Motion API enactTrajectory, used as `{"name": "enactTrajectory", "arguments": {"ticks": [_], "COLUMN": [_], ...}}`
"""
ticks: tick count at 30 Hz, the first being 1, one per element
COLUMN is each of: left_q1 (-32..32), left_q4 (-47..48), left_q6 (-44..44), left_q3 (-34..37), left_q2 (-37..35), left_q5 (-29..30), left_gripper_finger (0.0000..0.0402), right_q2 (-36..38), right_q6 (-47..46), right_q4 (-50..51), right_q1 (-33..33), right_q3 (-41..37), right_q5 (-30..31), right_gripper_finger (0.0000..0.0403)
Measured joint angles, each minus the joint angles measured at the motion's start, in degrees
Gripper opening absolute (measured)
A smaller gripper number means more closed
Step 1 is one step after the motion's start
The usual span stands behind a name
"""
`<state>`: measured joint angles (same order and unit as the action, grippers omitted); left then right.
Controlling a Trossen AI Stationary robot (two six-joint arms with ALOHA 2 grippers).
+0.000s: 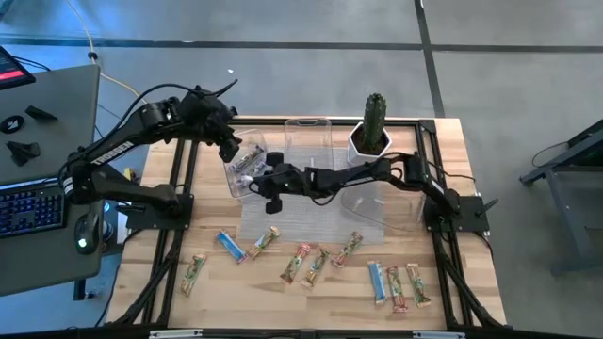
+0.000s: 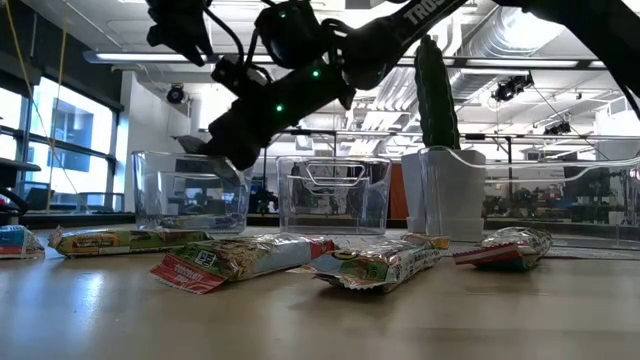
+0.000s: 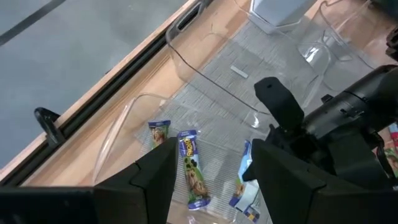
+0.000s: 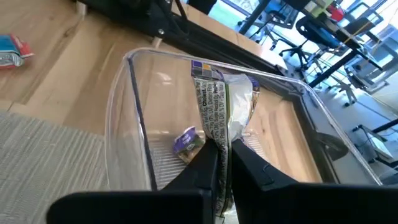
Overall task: Pick and place Granola Bars by type
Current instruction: Put the blue granola bar into the left bin, then put the red granola bar into the middle bin
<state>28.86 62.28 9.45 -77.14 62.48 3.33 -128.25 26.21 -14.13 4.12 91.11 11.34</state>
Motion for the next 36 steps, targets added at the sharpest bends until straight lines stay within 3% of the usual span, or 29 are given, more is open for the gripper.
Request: {"name": "enactTrajectory", "arguments": {"ticks": [8, 14, 22, 25, 29, 36], "left_q1": [0.00, 0.00, -1.66, -6.17, -17.07, -43.10], "left_q4": [0.00, 0.37, 9.47, 12.25, 14.99, 19.83], "left_q6": [0.00, 0.06, 6.25, 10.35, 20.27, 45.94], "left_q3": [0.00, 0.00, 0.00, 0.00, 0.00, 0.23], "left_q2": [0.00, 0.00, -0.60, -1.24, -1.83, -1.70], "left_q5": [0.07, 0.08, -1.82, -2.10, -0.63, 11.83], "left_gripper_finger": [0.0200, 0.0200, 0.0200, 0.0200, 0.0200, 0.0200], "right_q2": [0.20, 0.38, 7.80, 12.41, 19.39, 30.32], "right_q6": [2.12, 4.60, 8.45, 8.38, 5.70, -10.05], "right_q4": [0.77, 1.21, 22.09, 29.06, 37.87, 53.58], "right_q1": [-0.02, -1.89, -7.16, -8.82, -10.62, -11.28], "right_q3": [0.39, 2.51, 8.42, 8.52, 8.52, 8.48], "right_q5": [0.56, 11.82, 19.34, 23.37, 29.59, 29.50], "right_gripper_finger": [0.0095, 0.0125, 0.0124, 0.0124, 0.0124, 0.0124]}}
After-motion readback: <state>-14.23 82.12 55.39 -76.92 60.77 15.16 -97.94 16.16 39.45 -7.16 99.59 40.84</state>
